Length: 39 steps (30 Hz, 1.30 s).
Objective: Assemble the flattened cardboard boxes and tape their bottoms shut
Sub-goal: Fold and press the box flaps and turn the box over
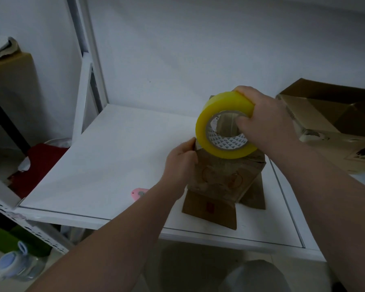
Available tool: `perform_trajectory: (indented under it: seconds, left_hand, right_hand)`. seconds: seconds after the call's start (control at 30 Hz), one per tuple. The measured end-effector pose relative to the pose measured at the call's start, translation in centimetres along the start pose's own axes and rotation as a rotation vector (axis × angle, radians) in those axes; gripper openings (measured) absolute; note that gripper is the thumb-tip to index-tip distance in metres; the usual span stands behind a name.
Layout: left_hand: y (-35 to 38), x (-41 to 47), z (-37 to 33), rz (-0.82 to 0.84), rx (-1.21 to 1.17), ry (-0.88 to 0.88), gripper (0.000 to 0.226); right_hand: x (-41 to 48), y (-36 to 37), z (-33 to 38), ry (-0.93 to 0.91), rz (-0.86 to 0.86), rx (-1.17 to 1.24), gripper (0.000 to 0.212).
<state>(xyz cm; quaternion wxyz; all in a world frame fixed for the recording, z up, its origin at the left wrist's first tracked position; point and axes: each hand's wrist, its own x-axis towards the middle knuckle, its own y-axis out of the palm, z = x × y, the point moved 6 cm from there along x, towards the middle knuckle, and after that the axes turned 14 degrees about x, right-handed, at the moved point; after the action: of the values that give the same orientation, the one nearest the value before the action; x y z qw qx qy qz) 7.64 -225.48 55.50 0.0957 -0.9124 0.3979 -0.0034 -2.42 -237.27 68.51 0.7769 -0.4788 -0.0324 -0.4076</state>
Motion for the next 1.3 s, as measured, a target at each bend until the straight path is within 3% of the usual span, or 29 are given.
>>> perform_trajectory:
  seconds: [0.13,0.33,0.4,0.53,0.77,0.87,0.93,1.17,1.3]
  left_hand:
    - [1.3,-0.7,0.6,0.136,0.008,-0.032,0.080]
    - [1.0,-0.9,0.3,0.262,0.234,-0.162,0.069]
    - [0.4,-0.5,-0.4,0.222,0.326,-0.098,0.078]
    - [0.2,-0.7,-3.2,0.164,0.427,0.136,0.069]
    - [0.4,-0.4,-3.9,0.129,0.806,0.179,0.055]
    - [0.1,0.0,-4.0,-0.015,0.913,0.140,0.020]
    - [0.1,0.3,-4.1,-0.076,0.989,0.137,0.014]
    - [0.1,0.6,-4.9,-0.072,1.226,0.237,0.051]
    - [0.2,0.8,-4.7,-0.084,1.286,0.241,0.054]
  right_hand:
    - [-0.1,-0.1,-0.1,0.008,-0.011,0.017,0.057]
    - [-0.3,-0.3,0.0,0.028,-0.015,0.036,0.057]
    - [-0.6,-0.3,0.0,0.031,-0.027,0.046,0.057]
    - [-0.8,-0.2,-0.9,0.097,-0.077,0.172,0.052]
    - [-2.2,0.9,-2.0,0.259,-0.095,0.475,0.051]
    - [-1.7,0.3,-1.7,0.215,-0.020,0.391,0.051]
    - [-1.4,-0.2,-1.5,0.177,0.024,0.317,0.055]
    - [-1.6,-4.6,-2.9,0.071,0.079,0.005,0.071]
    - [-2.1,-8.1,-5.4,0.126,0.158,-0.312,0.074]
